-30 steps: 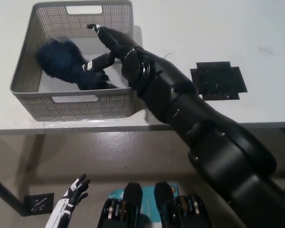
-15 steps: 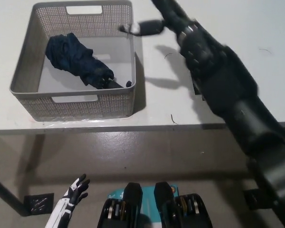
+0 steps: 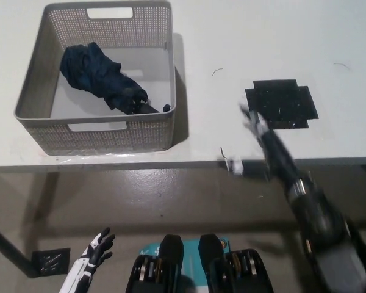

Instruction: Use the right hand to pick up a umbrella on the right side and place it into a container on the lft side

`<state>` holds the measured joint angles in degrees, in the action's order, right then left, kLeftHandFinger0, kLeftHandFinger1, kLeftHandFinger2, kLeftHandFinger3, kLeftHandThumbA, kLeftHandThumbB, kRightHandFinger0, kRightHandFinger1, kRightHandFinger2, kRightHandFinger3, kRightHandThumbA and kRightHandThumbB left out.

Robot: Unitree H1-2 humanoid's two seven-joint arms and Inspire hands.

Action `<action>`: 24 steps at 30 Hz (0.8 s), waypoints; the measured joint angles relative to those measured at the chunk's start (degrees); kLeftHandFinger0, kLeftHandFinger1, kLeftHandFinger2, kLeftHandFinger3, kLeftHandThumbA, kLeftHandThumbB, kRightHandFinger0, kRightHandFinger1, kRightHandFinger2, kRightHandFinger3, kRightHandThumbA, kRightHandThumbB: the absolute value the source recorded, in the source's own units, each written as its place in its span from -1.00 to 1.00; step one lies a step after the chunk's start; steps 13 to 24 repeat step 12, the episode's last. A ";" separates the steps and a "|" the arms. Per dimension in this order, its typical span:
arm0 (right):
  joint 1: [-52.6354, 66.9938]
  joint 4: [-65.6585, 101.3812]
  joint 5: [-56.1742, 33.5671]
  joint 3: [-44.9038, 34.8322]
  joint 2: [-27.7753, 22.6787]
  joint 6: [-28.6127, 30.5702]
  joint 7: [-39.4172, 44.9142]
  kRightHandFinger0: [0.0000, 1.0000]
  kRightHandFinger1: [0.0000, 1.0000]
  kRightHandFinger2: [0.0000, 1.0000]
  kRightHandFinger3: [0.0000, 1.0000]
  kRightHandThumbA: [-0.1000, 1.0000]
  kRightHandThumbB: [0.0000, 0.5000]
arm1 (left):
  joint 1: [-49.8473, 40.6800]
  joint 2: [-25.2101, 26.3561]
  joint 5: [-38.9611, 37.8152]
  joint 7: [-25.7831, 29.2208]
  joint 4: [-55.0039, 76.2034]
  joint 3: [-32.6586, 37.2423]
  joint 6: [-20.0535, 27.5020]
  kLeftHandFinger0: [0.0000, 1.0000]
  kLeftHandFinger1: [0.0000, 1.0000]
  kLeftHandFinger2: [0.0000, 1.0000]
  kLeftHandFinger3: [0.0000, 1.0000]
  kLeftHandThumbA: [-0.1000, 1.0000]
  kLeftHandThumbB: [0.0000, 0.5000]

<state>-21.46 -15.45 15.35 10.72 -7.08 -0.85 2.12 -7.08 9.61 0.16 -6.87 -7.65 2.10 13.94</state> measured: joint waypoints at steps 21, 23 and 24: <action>30.26 15.10 -7.25 -3.64 0.19 8.67 -0.02 1.00 1.00 1.00 1.00 1.00 0.39 | -0.47 -0.04 -0.15 0.01 -0.18 -0.40 0.03 1.00 1.00 1.00 1.00 1.00 -0.19; 30.26 15.10 -7.25 -3.64 0.19 8.67 -0.02 1.00 1.00 1.00 1.00 1.00 0.39 | -0.47 -0.04 -0.15 0.01 -0.18 -0.40 0.03 1.00 1.00 1.00 1.00 1.00 -0.19; 30.26 15.10 -7.25 -3.64 0.19 8.67 -0.02 1.00 1.00 1.00 1.00 1.00 0.39 | -0.47 -0.04 -0.15 0.01 -0.18 -0.40 0.03 1.00 1.00 1.00 1.00 1.00 -0.19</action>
